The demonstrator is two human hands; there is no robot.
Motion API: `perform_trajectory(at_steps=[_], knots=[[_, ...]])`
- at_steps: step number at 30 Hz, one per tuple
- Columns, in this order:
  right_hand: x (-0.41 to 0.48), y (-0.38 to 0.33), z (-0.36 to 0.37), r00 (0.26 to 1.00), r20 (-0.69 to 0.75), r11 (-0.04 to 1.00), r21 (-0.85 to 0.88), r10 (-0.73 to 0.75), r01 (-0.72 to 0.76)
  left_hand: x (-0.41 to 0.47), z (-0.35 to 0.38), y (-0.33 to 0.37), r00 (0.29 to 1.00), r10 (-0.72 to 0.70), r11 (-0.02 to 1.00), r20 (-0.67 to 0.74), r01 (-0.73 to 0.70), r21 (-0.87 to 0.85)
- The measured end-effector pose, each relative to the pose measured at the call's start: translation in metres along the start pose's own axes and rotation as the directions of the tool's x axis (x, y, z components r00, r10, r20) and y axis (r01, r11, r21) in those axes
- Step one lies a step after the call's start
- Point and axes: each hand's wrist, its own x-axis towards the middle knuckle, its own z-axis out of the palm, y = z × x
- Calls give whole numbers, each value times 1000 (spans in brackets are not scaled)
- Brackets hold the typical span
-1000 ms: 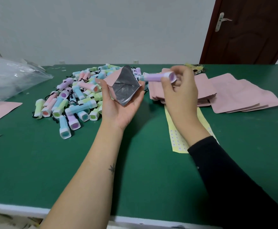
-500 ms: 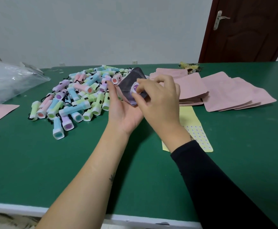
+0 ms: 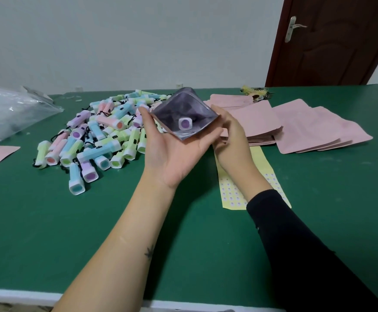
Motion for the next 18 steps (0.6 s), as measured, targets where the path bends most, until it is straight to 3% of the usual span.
perform_trajectory(at_steps=[4,7,10,13,14,16,18], knots=[[2,-1,-7,986,-112,966,243,123,-92,-6,2,-7,968,-200,980,150,200,16],[4,0,-15,974,-151,937,333,166,-108,-7,3,-3,970,-238,938,43,218,270],[5,7,-20,978,-156,934,348,142,-80,-3,-3,9,993,2,839,-120,64,540],[6,12,-22,976,-152,924,372,156,-90,-2,-10,25,934,299,863,-195,-177,474],[6,13,-22,976,-142,915,392,164,-97,-1,-15,32,878,415,804,-240,-231,547],[7,14,-21,975,-102,890,436,196,-133,-3,-23,42,805,543,572,-241,-144,807],[7,14,-19,974,-35,862,473,223,-180,-4,-30,45,825,523,379,-213,-2,925]])
